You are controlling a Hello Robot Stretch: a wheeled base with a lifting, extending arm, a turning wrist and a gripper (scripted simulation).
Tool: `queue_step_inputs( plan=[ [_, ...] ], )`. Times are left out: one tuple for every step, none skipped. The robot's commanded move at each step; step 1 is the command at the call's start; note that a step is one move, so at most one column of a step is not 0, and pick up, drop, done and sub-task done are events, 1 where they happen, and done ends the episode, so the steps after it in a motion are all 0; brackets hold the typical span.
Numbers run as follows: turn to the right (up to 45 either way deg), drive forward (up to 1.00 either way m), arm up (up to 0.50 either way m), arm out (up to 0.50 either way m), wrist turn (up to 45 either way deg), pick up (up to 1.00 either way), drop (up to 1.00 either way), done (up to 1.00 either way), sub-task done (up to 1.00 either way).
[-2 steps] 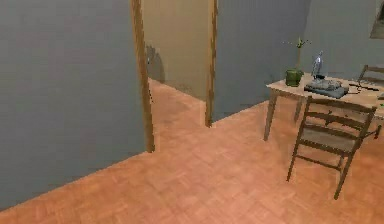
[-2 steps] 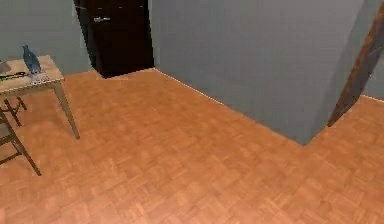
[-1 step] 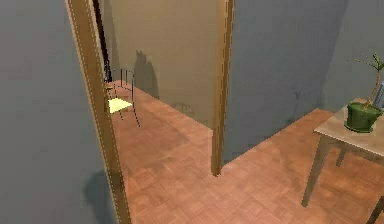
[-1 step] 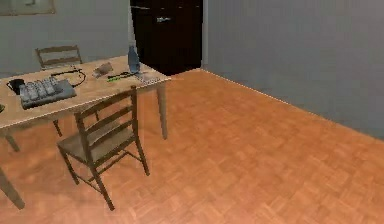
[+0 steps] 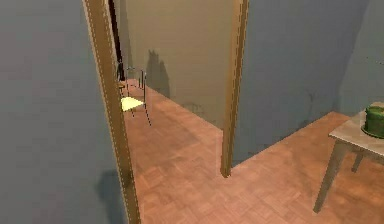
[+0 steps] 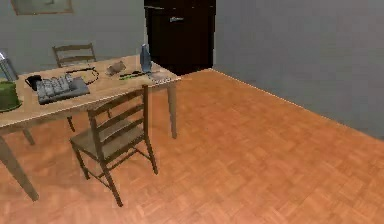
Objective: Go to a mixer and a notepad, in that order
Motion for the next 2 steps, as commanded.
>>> queue_step_inputs(
  plan=[
    [0.0,1.00,0.00,0.00,0.0,0.00,0.00,0.00,0.00],
    [-9.0,0.00,0.00,0.00,0.0,0.00,0.00,0.00,0.00]
  ],
)
